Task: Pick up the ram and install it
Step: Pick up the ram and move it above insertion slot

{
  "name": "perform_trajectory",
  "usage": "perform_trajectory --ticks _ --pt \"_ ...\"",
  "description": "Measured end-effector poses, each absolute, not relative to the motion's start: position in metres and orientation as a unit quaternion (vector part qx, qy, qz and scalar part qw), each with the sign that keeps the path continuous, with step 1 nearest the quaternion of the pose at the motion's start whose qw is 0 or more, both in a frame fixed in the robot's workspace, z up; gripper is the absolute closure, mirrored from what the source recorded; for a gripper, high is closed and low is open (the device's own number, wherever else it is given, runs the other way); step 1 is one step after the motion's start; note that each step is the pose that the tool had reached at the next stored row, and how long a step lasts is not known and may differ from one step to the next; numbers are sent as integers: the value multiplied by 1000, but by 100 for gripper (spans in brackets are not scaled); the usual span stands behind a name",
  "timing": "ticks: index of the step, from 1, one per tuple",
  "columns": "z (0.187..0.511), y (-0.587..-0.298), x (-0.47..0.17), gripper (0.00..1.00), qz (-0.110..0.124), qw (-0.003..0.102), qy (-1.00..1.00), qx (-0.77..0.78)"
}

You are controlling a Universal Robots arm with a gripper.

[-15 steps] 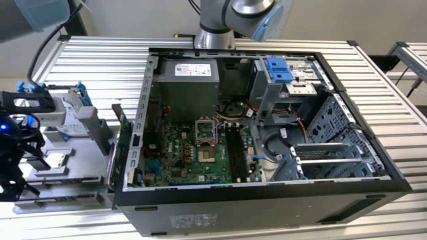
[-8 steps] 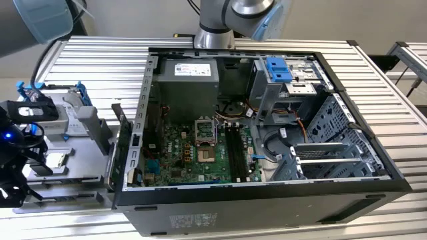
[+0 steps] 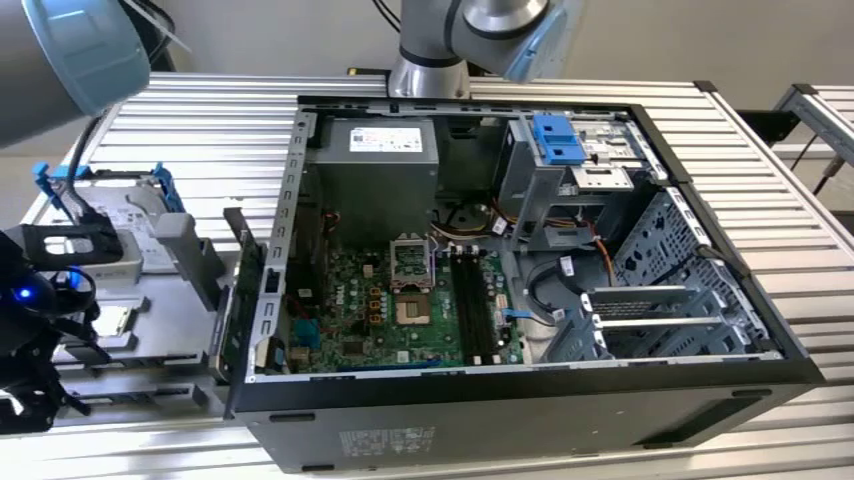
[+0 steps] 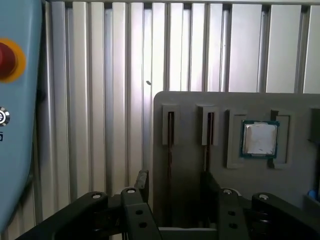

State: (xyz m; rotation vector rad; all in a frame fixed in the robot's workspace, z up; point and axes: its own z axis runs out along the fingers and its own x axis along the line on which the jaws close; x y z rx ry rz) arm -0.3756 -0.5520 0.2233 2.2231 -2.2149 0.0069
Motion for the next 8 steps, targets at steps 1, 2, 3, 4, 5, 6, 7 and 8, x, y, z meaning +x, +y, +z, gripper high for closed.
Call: perform_trajectory --ticks 1,2,3,4,5,6,7,8 --pt "222 -553 -376 0 2 2 -706 708" --pt "220 -554 -376 0 2 2 -706 708" --pt "218 -556 -376 0 2 2 -706 708" --pt "217 -557 -376 0 2 2 -706 708" --pt "215 -557 -376 0 2 2 -706 708" --pt "214 -558 -376 0 2 2 -706 708" --pt "212 -559 -376 0 2 2 -706 708" --pt "211 -559 -376 0 2 2 -706 708"
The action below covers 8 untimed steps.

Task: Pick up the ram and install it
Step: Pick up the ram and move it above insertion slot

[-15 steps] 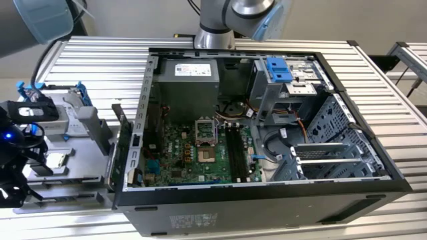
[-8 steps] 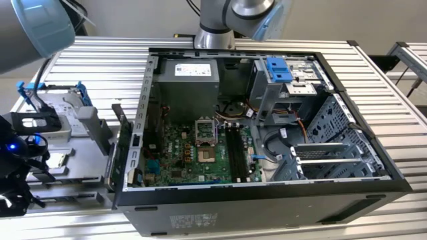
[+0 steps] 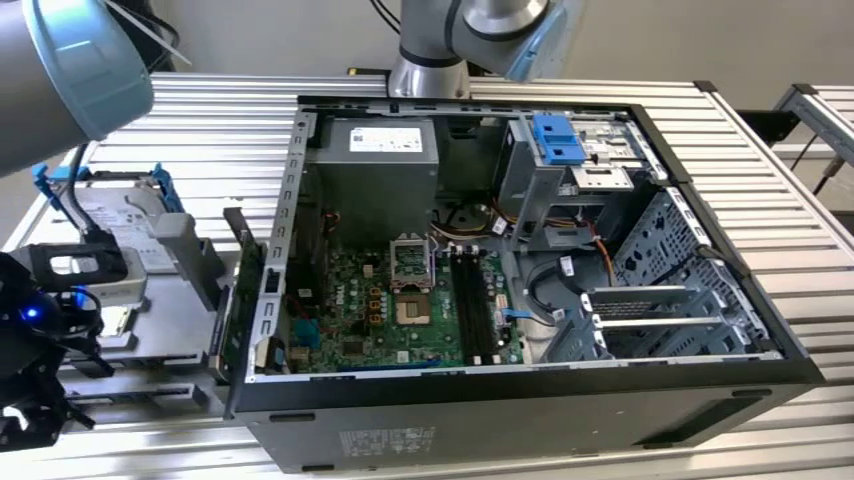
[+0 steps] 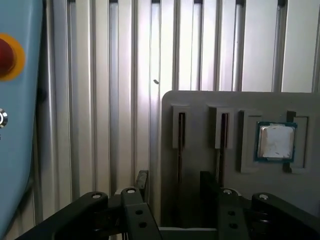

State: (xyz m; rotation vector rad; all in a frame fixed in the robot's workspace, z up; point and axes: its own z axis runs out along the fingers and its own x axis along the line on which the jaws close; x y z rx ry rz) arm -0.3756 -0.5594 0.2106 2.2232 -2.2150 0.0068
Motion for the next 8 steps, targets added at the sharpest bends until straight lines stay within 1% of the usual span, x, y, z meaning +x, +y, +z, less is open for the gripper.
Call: perform_trajectory --ticks 8 --pt "197 -559 -376 0 2 2 -708 706"
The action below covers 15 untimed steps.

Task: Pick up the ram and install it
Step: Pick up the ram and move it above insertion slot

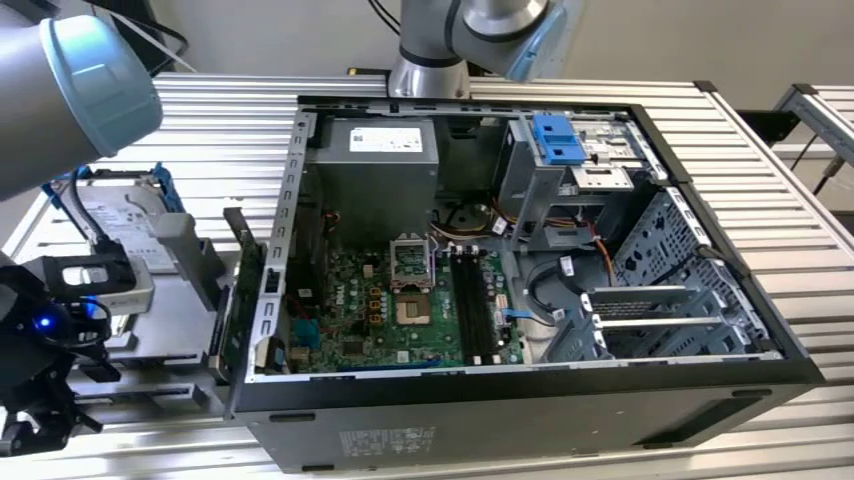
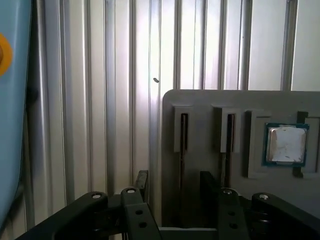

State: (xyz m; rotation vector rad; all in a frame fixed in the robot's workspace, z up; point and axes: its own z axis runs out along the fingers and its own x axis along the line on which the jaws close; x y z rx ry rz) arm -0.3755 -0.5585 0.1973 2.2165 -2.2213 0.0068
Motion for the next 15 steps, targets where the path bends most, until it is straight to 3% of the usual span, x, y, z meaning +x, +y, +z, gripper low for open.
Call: perform_trajectory --ticks 15 --pt "194 -553 -376 0 2 2 -709 705"
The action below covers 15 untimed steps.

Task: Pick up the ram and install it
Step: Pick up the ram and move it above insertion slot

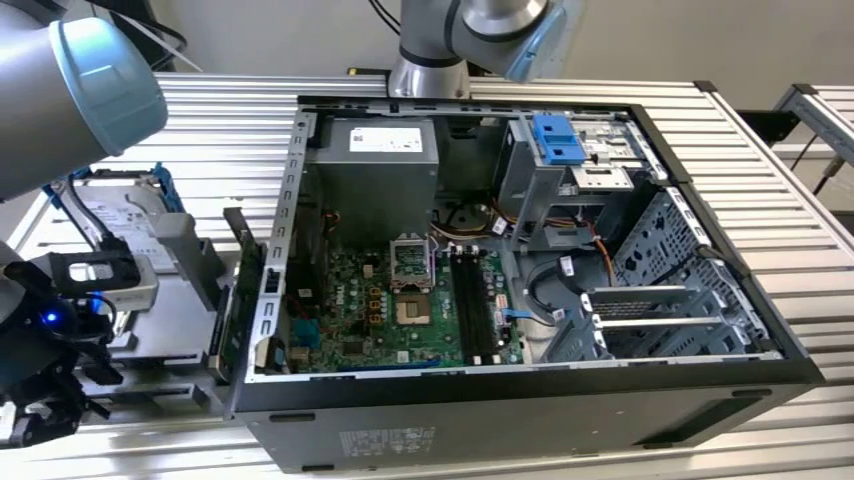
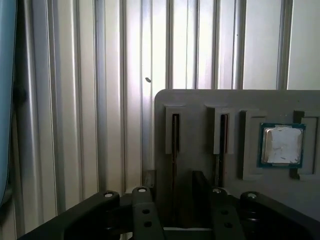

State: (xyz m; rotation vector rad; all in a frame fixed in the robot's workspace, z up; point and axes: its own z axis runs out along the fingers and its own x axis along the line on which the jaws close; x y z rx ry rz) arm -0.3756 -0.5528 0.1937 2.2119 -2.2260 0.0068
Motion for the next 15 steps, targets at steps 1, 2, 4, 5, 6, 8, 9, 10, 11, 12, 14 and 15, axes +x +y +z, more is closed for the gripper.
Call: perform_trajectory --ticks 1,2,4,5,6,8,9,10,11,12,14,15 --pt "194 -553 -376 0 2 2 -709 705" --pt "194 -553 -376 0 2 2 -709 705" --pt "194 -553 -376 0 2 2 -709 705" --pt "193 -553 -376 0 1 1 -709 705" --pt "193 -553 -376 0 0 -1 -709 705" --pt "193 -553 -376 0 -1 -2 -707 707" --pt "193 -553 -376 0 -1 -2 -707 707" --pt "193 -553 -376 0 -1 -2 -706 708" --pt "193 -553 -376 0 -1 -2 -706 708" --pt "193 -553 -376 0 -1 -2 -705 709" --pt "193 -553 -376 0 -1 -2 -705 710" --pt "193 -553 -376 0 -1 -2 -704 710"
